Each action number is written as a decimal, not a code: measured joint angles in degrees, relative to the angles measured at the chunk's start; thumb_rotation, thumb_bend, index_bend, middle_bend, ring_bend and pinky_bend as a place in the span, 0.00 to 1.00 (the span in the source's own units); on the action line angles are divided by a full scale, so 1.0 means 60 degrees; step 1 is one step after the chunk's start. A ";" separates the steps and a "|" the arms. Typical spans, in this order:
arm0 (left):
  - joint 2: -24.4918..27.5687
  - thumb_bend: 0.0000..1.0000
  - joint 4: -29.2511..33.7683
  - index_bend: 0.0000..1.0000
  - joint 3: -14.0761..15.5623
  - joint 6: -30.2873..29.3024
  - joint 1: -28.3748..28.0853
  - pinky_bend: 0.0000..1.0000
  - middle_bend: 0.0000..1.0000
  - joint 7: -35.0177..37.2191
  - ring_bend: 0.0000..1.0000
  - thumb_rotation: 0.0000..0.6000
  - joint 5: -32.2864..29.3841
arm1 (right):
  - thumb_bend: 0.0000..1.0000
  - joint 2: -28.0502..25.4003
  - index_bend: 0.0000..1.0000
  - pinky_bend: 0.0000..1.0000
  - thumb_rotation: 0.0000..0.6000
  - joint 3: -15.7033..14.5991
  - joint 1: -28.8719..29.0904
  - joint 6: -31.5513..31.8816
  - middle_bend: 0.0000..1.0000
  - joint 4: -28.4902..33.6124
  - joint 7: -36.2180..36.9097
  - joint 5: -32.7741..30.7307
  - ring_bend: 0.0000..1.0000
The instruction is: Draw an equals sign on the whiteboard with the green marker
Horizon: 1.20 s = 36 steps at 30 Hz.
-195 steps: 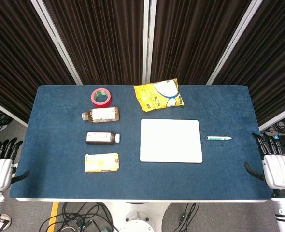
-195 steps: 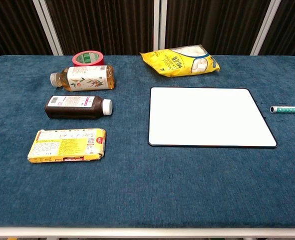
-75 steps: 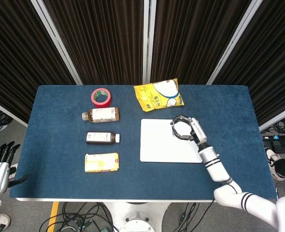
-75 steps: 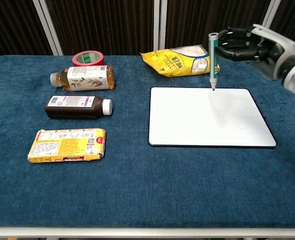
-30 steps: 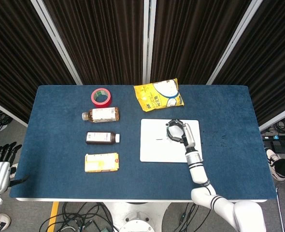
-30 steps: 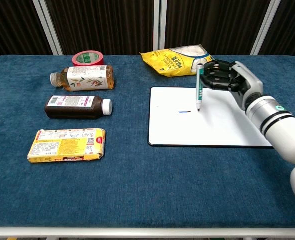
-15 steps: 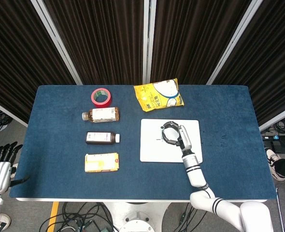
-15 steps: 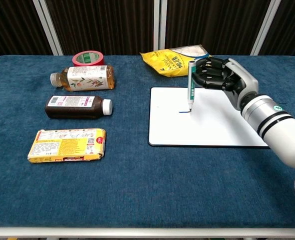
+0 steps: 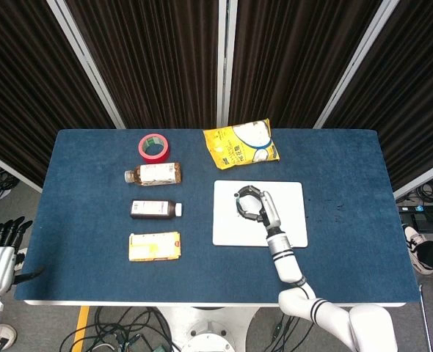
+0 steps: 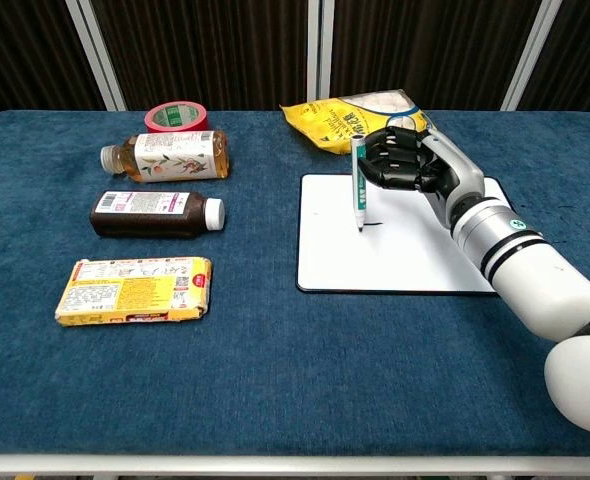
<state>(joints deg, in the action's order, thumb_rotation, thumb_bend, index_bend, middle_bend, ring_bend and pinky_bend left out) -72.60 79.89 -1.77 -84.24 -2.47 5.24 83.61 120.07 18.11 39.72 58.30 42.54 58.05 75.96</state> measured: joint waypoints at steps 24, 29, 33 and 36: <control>0.0005 0.06 0.0067 0.11 -0.0009 -0.0182 -0.0039 0.00 0.04 -0.0054 0.00 1.00 0.0239 | 0.68 -0.2587 0.64 0.14 1.00 -0.0345 -0.1608 0.1942 0.57 0.2359 -0.0610 0.0634 0.34; 0.0035 0.06 0.0176 0.11 0.0008 -0.0106 -0.0079 0.00 0.04 -0.0118 0.00 1.00 0.0251 | 0.68 -0.3695 0.64 0.13 1.00 -0.0671 -0.1680 0.1991 0.57 0.2570 -0.2607 0.1049 0.34; 0.0111 0.06 0.0312 0.11 0.0041 -0.0058 -0.0089 0.00 0.04 -0.0214 0.00 1.00 0.0249 | 0.67 -0.4579 0.64 0.11 1.00 -0.1018 -0.1681 0.1817 0.57 0.2689 -0.4765 0.1349 0.34; 0.0155 0.06 0.0418 0.11 0.0049 -0.0051 -0.0086 0.00 0.04 -0.0287 0.00 1.00 0.0236 | 0.64 -0.5151 0.64 0.07 1.00 -0.1335 -0.1643 0.1631 0.56 0.2681 -0.6656 0.1619 0.33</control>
<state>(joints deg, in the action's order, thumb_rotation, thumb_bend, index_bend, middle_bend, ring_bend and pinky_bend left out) -71.67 82.39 -1.48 -84.54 -2.98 3.52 85.03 89.17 10.10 29.86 68.09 58.62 18.11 85.68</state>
